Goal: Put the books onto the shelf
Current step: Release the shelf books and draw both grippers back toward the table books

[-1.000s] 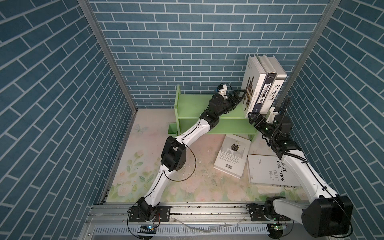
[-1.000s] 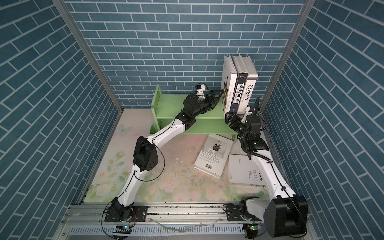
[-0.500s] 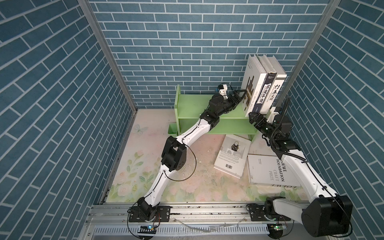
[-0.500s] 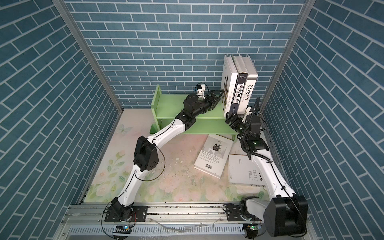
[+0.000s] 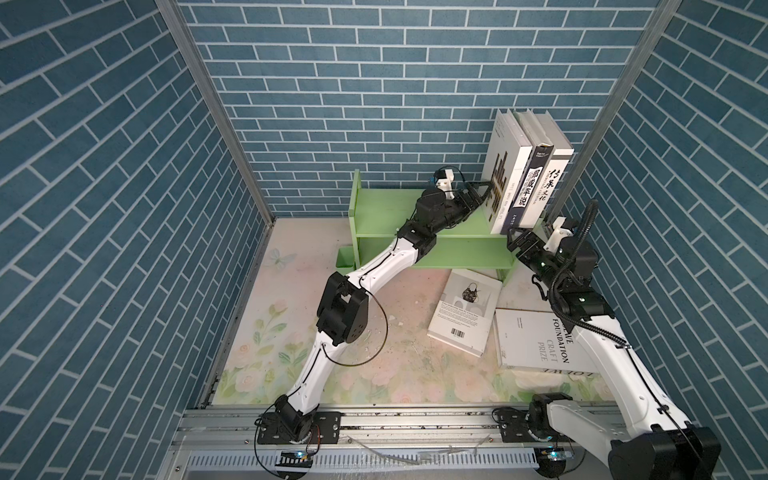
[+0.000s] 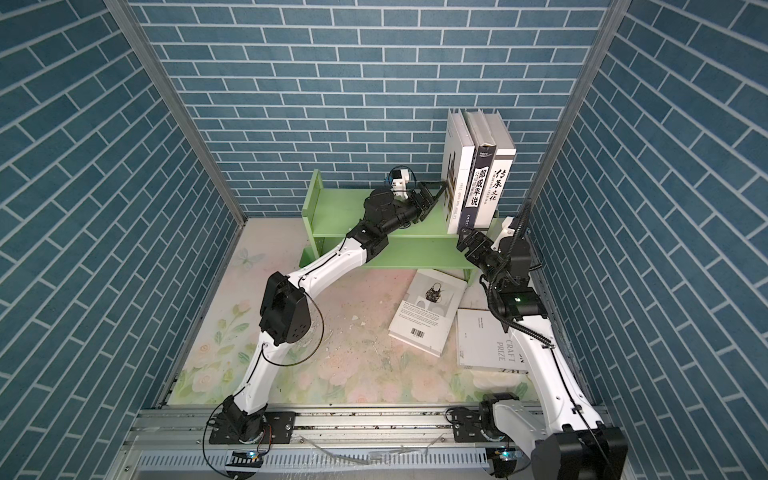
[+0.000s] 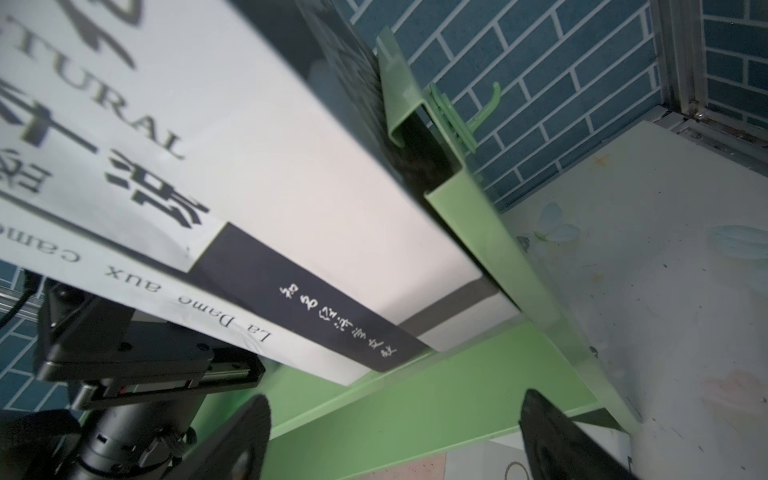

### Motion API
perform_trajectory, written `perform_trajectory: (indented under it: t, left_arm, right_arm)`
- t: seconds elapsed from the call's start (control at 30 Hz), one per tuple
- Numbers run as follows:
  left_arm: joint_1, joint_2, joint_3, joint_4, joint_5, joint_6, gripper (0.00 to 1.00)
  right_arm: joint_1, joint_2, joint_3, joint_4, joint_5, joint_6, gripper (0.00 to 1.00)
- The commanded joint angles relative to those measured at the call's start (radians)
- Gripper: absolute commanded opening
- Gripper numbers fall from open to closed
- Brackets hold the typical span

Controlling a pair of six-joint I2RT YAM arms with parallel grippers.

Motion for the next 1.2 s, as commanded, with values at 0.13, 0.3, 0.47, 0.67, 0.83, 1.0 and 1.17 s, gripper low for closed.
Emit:
perform_trajectory:
  t: [0.13,0.3,0.47,0.67,0.83,1.0,1.17]
  left_arm:
    - [0.006,-0.068,-0.108,-0.081,0.006,0.038,0.94]
    - [0.006,-0.133,-0.185,-0.088,0.005,0.058,0.94]
    - [0.004,-0.254,-0.324,-0.110,0.063,0.149,0.95]
    - [-0.006,-0.479,-0.533,-0.255,0.108,0.342,0.95]
    - [-0.020,-0.650,-0.700,-0.435,0.089,0.504,0.95]
    - [-0.019,-0.752,-0.860,-0.593,0.094,0.607,0.94]
    - [-0.020,-0.797,-0.978,-0.730,0.085,0.703,0.92]
  right_arm:
    - [-0.004,-0.077,-0.025,-0.059,0.063,-0.011,0.94]
    - [-0.006,-0.118,-0.020,-0.147,0.093,-0.026,0.94]
    - [-0.006,-0.171,-0.047,-0.271,0.119,0.003,0.94]
    - [-0.006,-0.226,-0.113,-0.378,0.102,0.081,0.94]
    - [-0.005,-0.225,-0.130,-0.476,0.066,0.162,0.91]
    - [0.007,-0.192,-0.178,-0.494,-0.034,0.231,0.88]
    - [0.109,-0.179,-0.253,-0.472,-0.007,0.280,0.95]
